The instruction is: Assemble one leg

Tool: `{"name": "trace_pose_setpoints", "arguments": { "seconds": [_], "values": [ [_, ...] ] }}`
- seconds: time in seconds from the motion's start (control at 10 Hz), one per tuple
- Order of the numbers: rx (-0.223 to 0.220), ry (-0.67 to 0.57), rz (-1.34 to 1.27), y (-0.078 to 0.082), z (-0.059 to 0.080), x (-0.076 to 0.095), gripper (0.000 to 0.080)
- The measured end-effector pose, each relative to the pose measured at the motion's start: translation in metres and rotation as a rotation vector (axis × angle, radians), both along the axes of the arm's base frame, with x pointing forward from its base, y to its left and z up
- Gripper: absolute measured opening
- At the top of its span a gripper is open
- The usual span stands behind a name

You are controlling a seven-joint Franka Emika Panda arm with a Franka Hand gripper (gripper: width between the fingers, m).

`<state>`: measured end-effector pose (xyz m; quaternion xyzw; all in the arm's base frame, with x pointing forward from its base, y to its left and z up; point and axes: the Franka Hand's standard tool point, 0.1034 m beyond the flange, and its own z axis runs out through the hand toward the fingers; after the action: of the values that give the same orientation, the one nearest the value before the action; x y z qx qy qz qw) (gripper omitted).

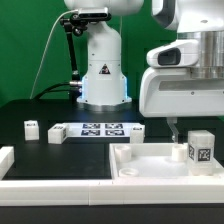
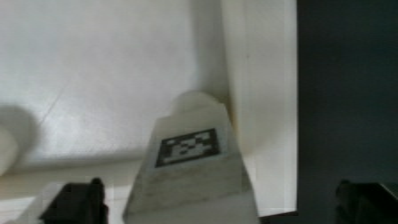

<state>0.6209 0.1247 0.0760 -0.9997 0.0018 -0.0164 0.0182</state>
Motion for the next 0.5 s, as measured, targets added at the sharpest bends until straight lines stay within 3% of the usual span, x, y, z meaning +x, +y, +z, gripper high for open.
{"name": "trace_pose_setpoints", "arguments": {
  "seconds": [0.3, 0.4, 0.5],
  "values": [
    [-0.002, -0.002, 0.074, -0.0013, -0.0004, 0.0, 0.0622],
    [-0.002, -0.002, 0.074, -0.0014, -0.0004, -0.0001, 0.0438],
    [-0.003, -0.002, 0.074, -0.0017, -0.0005, -0.0001, 0.0438]
  ]
}}
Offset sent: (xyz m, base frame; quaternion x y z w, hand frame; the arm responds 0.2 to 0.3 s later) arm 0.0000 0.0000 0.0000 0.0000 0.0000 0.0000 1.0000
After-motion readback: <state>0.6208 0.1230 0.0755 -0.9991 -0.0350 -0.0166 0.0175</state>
